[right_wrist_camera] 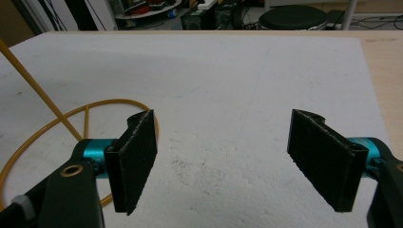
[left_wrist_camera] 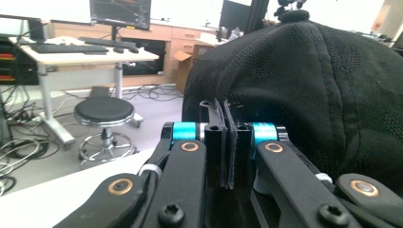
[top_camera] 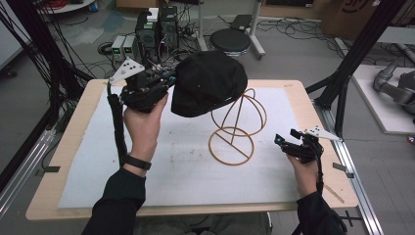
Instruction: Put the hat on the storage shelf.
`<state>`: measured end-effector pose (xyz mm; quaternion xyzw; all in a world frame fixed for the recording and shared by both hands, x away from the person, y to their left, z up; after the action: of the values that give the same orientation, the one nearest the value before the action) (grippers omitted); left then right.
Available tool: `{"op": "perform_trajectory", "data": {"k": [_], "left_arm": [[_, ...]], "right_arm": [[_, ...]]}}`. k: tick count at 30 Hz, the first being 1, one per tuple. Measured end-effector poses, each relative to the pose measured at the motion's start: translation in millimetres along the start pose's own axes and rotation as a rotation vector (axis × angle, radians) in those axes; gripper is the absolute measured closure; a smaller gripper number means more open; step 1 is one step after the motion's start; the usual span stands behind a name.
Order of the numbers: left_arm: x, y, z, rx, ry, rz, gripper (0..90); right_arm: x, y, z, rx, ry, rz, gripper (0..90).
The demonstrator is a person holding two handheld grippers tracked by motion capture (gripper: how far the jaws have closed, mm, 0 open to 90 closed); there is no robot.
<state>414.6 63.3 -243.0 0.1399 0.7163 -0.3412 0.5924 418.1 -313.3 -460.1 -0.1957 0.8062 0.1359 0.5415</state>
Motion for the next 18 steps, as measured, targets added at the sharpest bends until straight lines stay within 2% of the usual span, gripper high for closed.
{"op": "perform_trajectory", "data": {"k": [8,11,16,18], "left_arm": [[8.2,-18.4,13.7,0.036,0.019,0.012,87.8],[12.2,-25.9,19.2,0.035,0.026,0.036,87.8],[21.1,-37.3,28.5,0.053,0.043,0.046,87.8],[25.3,-40.8,31.9,0.053,0.052,0.062,87.8]], "right_arm": [[0.4,-0.5,-0.6,-0.002,-0.002,0.004,24.6],[0.6,-0.9,-1.3,0.000,-0.001,0.005,24.6],[0.8,-1.3,-1.7,0.001,-0.001,0.006,24.6],[0.6,-1.5,-1.9,0.001,-0.003,0.009,24.6]]}}
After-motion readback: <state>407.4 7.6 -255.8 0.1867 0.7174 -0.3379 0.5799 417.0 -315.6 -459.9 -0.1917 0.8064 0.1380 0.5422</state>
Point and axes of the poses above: each handheld gripper's, and its own axes: z roughly forward along the jaws, x roughly out of its underside, y roughly to its left, the point moved 9 cm from there along z, roughly forward along the jaws, and after that the axes turned 9 degrees about -z, right-handed, at the moved point
